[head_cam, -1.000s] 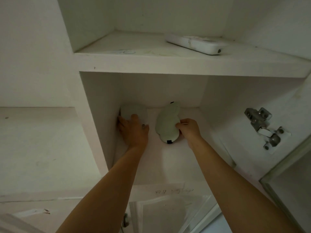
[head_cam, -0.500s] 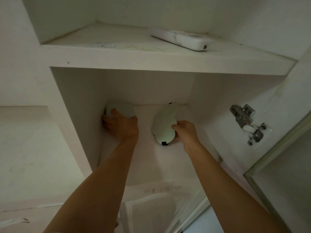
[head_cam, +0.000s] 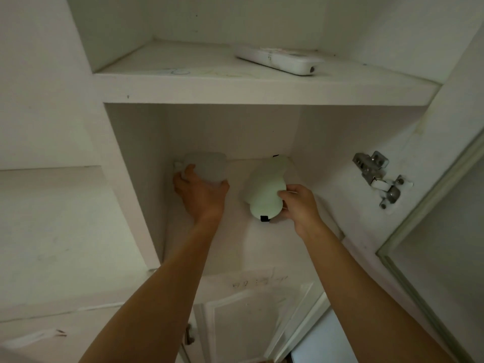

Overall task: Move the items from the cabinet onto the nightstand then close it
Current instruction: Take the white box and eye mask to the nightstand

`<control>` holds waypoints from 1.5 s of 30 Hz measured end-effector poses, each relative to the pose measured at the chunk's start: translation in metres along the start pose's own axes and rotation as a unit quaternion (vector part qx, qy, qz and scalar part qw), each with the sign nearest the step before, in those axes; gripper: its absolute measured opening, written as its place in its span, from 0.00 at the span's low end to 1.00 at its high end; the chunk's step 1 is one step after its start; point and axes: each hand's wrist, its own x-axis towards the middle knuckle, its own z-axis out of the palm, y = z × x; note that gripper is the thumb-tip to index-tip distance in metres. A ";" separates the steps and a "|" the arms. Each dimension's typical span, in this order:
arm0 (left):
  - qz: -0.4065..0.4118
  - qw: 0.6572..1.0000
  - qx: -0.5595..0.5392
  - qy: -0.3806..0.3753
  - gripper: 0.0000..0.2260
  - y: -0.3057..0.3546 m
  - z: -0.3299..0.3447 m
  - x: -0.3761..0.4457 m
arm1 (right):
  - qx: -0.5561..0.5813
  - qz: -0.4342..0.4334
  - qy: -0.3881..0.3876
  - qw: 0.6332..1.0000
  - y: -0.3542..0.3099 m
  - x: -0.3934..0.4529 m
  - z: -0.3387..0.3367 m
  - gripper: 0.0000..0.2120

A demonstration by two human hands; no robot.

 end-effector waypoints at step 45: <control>0.070 0.994 -0.046 -0.071 0.34 -0.018 -0.170 -0.221 | 0.103 0.025 0.010 0.994 0.054 -0.218 -0.093 0.11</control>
